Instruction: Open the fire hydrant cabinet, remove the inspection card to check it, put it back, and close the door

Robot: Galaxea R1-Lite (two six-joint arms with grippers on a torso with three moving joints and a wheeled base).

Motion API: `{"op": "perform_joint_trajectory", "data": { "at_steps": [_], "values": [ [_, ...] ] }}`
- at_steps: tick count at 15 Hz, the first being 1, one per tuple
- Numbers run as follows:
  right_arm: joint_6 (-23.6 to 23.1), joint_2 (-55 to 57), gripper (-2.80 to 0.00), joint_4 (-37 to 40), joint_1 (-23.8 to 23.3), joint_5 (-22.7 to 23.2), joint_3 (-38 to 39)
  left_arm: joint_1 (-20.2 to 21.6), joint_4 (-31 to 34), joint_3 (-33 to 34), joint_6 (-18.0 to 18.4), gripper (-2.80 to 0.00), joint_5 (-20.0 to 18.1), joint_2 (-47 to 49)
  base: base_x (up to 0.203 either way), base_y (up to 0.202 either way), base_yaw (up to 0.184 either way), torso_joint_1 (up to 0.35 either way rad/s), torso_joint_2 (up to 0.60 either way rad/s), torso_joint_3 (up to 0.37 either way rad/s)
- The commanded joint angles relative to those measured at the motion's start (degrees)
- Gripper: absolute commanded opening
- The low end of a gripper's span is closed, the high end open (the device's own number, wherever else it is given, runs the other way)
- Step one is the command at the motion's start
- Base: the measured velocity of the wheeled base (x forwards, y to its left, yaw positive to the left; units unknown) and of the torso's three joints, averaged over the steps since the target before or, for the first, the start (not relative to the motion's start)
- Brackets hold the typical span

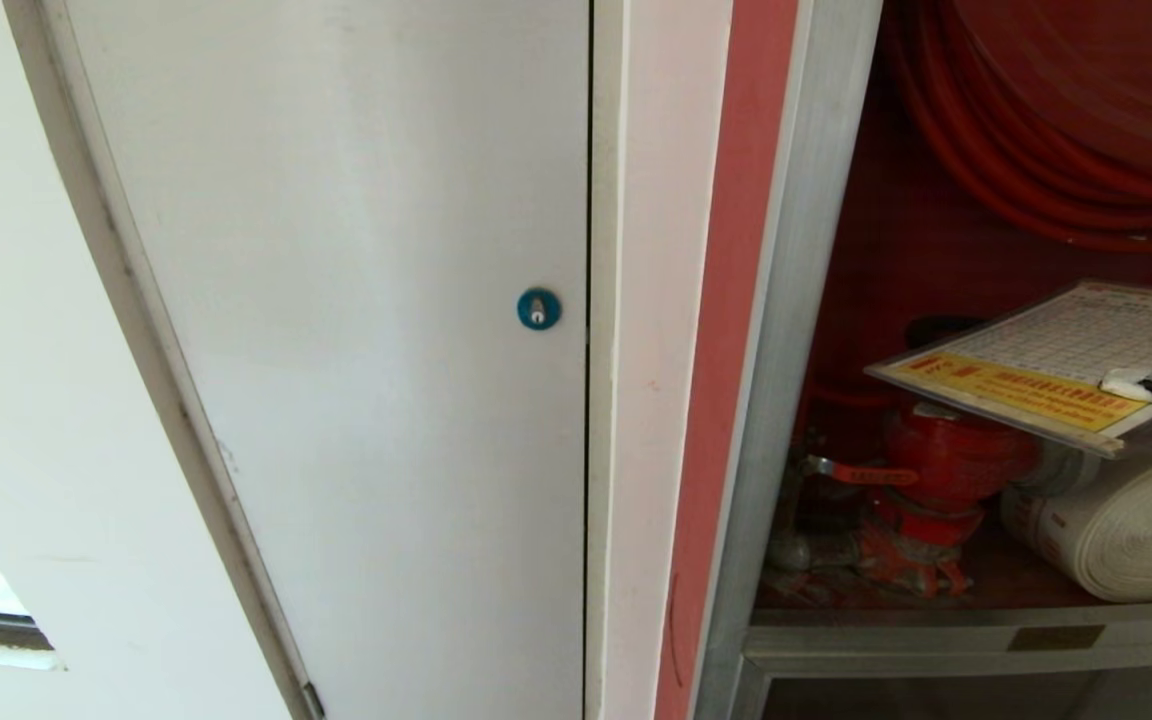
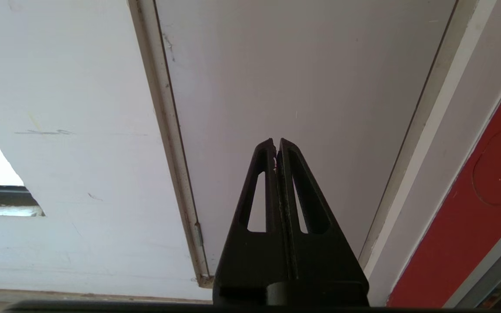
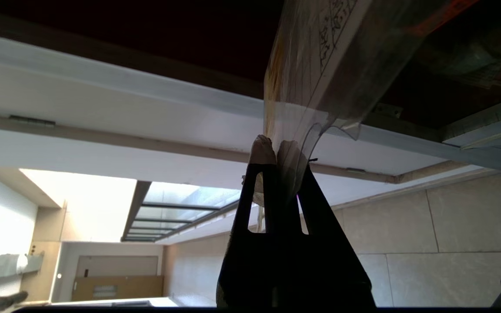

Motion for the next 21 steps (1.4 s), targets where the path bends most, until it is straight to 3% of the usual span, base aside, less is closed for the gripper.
{"op": "perform_joint_trajectory", "data": {
  "at_steps": [1, 5, 11, 14, 21],
  "values": [
    [0.35, 1.28, -2.8, 0.0, -2.2, 0.19, 0.04, 0.0, 0.0, 0.0, -0.02, -2.8, 0.02, 0.05, 0.0, 0.0, 0.0, 0.0, 0.0, 0.0],
    [0.35, 4.53, -2.8, -0.56, -7.51, 2.73, -2.18, 0.0, 0.0, 0.0, -0.02, -2.8, 0.02, 0.02, 0.0, 0.0, 0.0, 0.0, 0.0, 0.0],
    [2.24, 12.89, -2.8, -1.41, -7.33, 3.15, -8.14, 0.0, 0.0, 0.0, -0.02, -2.8, 0.02, 0.06, 0.0, 0.0, 0.0, 0.0, 0.0, 0.0],
    [4.59, 15.79, -2.8, -3.81, -6.44, 3.15, -8.18, 0.0, 0.0, 0.0, -0.02, -2.8, 0.02, 0.0, 0.0, 0.0, 0.0, 0.0, 0.0, 0.0],
    [4.92, 19.09, -2.8, -5.66, -4.26, 3.34, -8.77, 0.0, 0.0, 0.0, -0.02, -2.8, 0.02, 0.04, 0.0, 0.0, 0.0, 0.0, 0.0, 0.0]
  ]
}}
